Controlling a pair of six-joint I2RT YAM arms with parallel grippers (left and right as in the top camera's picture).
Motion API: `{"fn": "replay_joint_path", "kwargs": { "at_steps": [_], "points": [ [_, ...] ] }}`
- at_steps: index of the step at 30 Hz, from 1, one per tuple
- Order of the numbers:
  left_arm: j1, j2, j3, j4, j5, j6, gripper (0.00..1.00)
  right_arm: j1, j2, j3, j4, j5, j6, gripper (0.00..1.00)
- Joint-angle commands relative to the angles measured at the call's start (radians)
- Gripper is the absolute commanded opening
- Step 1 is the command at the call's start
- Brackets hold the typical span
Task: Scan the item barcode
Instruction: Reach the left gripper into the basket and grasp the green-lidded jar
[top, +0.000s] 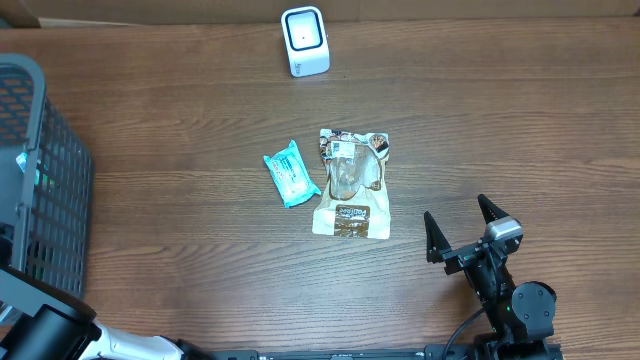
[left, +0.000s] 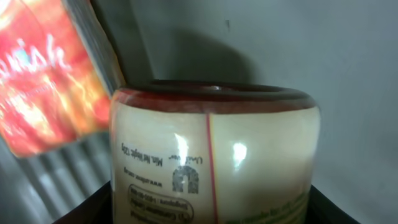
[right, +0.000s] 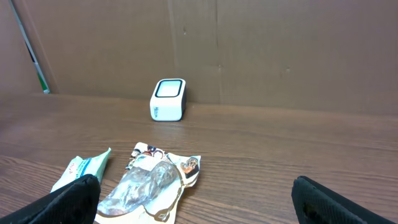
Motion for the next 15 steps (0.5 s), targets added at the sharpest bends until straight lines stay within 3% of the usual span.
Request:
{"fn": "replay_joint_path", "kwargs": {
  "at_steps": [1,7,15],
  "points": [
    [0.0,-0.019,0.064,-0.038,0.064,-0.042,0.49,-0.003,-0.01,-0.01,0.005,0.0,0.003,1.0],
    [0.0,-0.027,0.241,-0.155,0.248,-0.097,0.43,-0.003,-0.01,-0.01,0.005,0.0,0.003,1.0],
    [0.0,-0.028,0.577,-0.33,0.642,-0.129,0.39,-0.003,-0.01,-0.01,0.005,0.0,0.003,1.0]
  ]
}}
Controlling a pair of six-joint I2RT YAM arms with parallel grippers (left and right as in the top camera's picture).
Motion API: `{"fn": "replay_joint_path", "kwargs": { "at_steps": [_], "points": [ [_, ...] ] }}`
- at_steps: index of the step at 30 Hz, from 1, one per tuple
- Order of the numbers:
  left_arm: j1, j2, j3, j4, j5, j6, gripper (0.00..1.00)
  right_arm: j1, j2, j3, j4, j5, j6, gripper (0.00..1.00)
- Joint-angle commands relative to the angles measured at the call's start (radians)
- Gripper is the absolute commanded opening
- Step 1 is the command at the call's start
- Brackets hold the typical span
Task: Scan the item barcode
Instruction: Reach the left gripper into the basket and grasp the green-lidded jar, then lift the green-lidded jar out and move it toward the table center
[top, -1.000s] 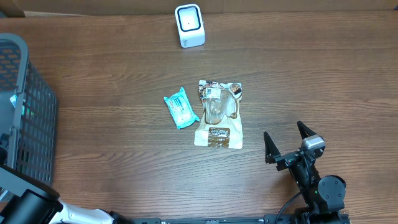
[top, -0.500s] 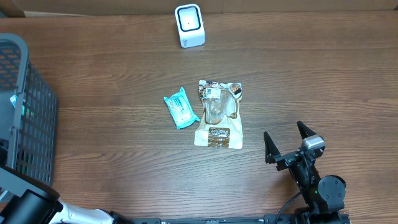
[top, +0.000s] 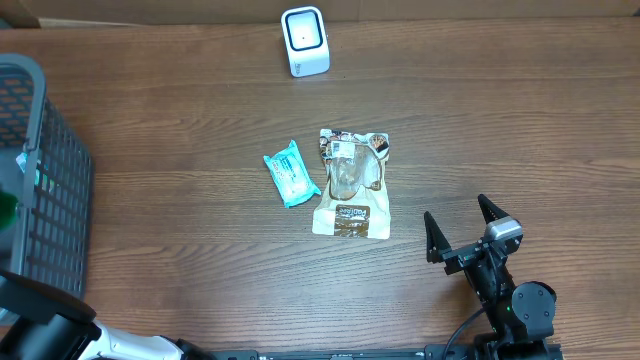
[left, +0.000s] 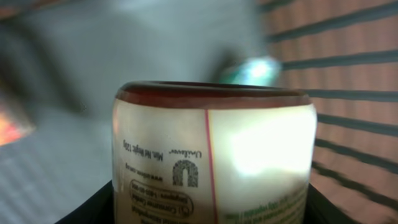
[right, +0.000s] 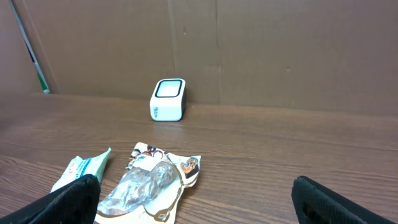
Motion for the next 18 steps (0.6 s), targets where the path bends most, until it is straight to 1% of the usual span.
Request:
{"fn": "replay_joint_path", "kwargs": {
  "at_steps": [1,3,5,6,9,10,14,16,18],
  "points": [
    [0.0,-0.028,0.164,-0.041,0.303,-0.058,0.4,-0.003,-0.01,-0.01,0.005,0.0,0.003,1.0],
    [-0.001,-0.028,0.226,-0.052,0.444,-0.094,0.41,-0.003,-0.01,-0.01,0.005,0.0,0.003,1.0],
    [-0.006,-0.031,0.285,-0.052,0.632,-0.117,0.41,-0.003,-0.01,-0.01,0.006,0.0,0.003,1.0],
    [-0.01,-0.031,0.317,-0.049,0.718,-0.127,0.4,-0.003,-0.01,-0.01,0.005,0.0,0.003,1.0],
    [-0.035,-0.032,0.401,-0.05,0.885,-0.157,0.36,-0.003,-0.01,-0.01,0.005,0.0,0.003,1.0],
    [-0.063,-0.041,0.446,-0.053,0.953,-0.162,0.33,-0.003,-0.01,-0.01,0.005,0.0,0.003,1.0],
    [-0.141,-0.083,0.489,-0.057,0.967,-0.175,0.32,-0.003,-0.01,-0.01,0.005,0.0,0.003,1.0],
    [-0.195,-0.111,0.489,-0.057,0.945,-0.174,0.31,-0.003,-0.01,-0.01,0.005,0.0,0.003,1.0],
    [-0.273,-0.136,0.489,-0.06,0.906,-0.14,0.28,-0.003,-0.01,-0.01,0.005,0.0,0.003,1.0]
  ]
}}
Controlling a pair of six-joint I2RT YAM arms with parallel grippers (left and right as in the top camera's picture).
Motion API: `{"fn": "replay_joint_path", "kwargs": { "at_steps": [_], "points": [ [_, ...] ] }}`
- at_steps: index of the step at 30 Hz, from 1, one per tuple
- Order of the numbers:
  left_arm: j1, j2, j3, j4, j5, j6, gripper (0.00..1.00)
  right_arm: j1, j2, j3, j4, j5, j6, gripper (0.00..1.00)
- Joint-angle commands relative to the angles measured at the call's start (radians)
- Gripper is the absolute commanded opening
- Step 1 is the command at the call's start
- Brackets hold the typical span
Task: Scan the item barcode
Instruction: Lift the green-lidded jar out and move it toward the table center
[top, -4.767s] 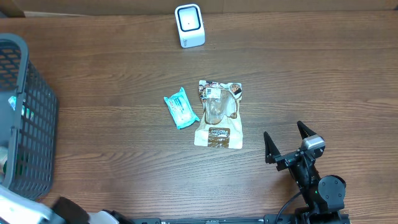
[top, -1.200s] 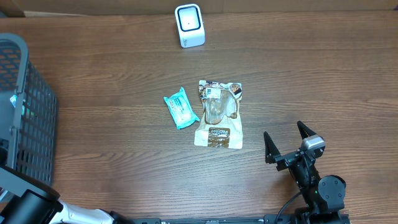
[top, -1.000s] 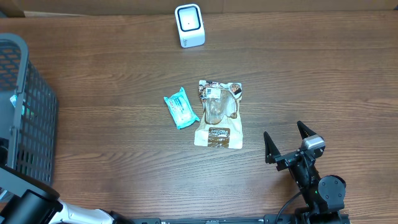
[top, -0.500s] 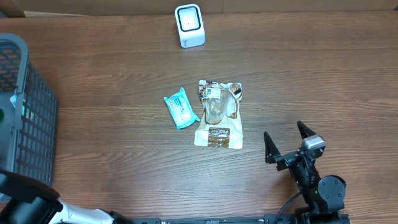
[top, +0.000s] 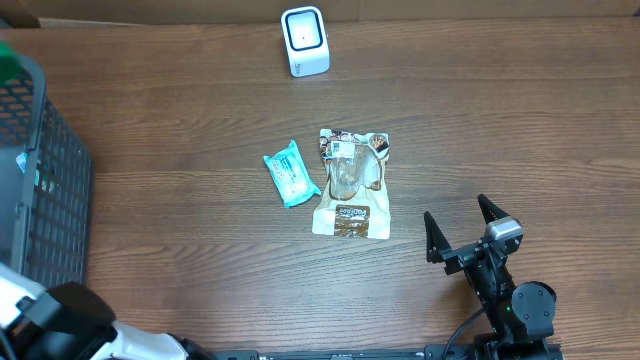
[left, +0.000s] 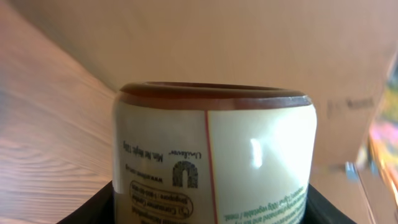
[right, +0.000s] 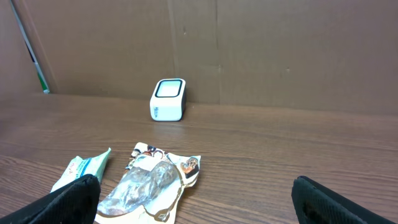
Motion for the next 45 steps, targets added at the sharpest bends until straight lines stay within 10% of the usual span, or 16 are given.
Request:
{"fn": "replay_joint_path", "kwargs": {
  "at_steps": [1,18,45],
  "points": [
    [-0.121,-0.078,0.034,-0.014,0.016,0.021,0.25,-0.003,-0.01,-0.01,0.005,0.0,0.003,1.0],
    [-0.722,-0.014,0.011,-0.34,-0.487,-0.339,0.11,-0.003,-0.01,-0.01,0.005,0.001,0.002,1.0],
    [-0.823,0.625,-0.166,-0.268,-0.06,-0.439,0.06,-0.003,-0.01,-0.01,0.005,0.0,0.003,1.0]
  ]
}}
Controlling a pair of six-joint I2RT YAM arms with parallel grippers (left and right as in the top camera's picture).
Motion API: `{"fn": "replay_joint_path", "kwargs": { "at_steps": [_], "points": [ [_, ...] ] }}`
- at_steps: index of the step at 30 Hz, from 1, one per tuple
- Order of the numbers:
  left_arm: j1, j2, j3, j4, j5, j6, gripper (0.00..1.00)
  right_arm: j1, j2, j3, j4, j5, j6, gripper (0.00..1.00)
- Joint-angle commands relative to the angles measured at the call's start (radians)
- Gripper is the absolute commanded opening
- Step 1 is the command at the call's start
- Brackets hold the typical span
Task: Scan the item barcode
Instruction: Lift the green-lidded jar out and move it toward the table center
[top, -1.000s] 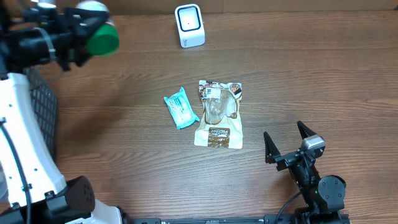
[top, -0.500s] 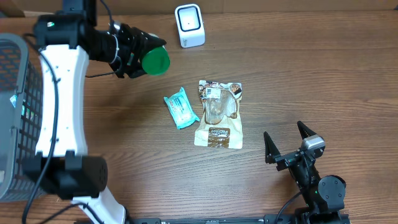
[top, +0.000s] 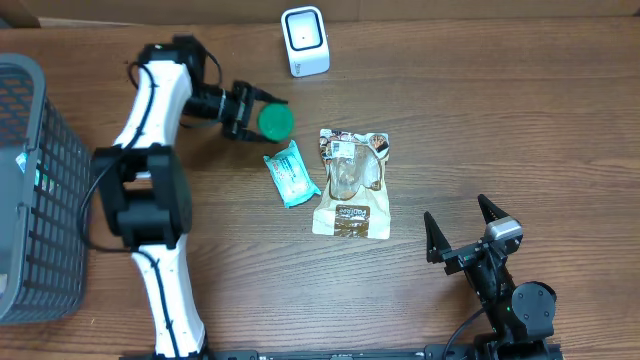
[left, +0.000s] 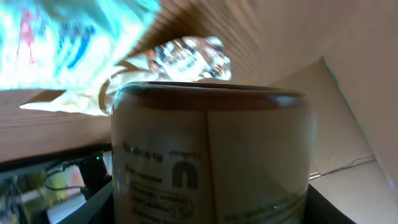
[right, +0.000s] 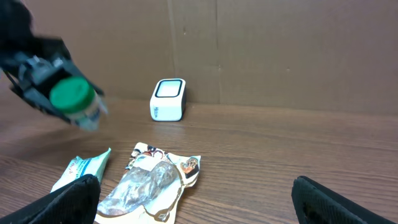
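My left gripper (top: 255, 113) is shut on a cream-labelled jar with a green lid (top: 274, 121), held off the table, lid pointing right, just above the teal packet. The jar (left: 211, 155) fills the left wrist view, its printed label facing the camera. The jar (right: 73, 98) also shows in the right wrist view, left of the white scanner (right: 168, 99). The scanner (top: 305, 40) stands at the table's far edge. My right gripper (top: 465, 228) stands open and empty at the near right.
A teal packet (top: 290, 173) and a clear-windowed snack pouch (top: 351, 183) lie mid-table. A grey mesh basket (top: 40, 180) stands at the left edge. A cardboard wall rises behind the scanner.
My left arm has moved from the far left by the basket to over the table, so the jar now hangs between the scanner and the teal packet. The right arm is unchanged.
The left gripper held the jar inside the basket beside a red packet. Then the jar was higher against the basket's mesh wall, then clear of the basket at its far corner. Now it is over the table near the scanner. The right gripper stayed open throughout.
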Motion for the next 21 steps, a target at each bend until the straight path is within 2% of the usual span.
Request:
{"fn": "replay_joint_path", "kwargs": {
  "at_steps": [1,6,16,21],
  "points": [
    [-0.011,0.082,-0.001,-0.005,0.097,-0.024,0.06,-0.003,-0.01,-0.01,0.005,0.0,0.003,1.0],
    [-0.009,0.167,-0.001,-0.006,0.116,-0.04,0.06,-0.003,-0.01,-0.01,0.005,0.0,0.003,1.0],
    [-0.005,0.183,-0.001,-0.003,0.116,-0.11,0.1,-0.003,-0.01,-0.01,0.005,0.0,0.003,1.0],
    [0.007,0.183,0.0,-0.003,0.147,-0.111,0.05,-0.003,-0.01,-0.01,0.005,0.0,0.003,1.0]
  ]
}}
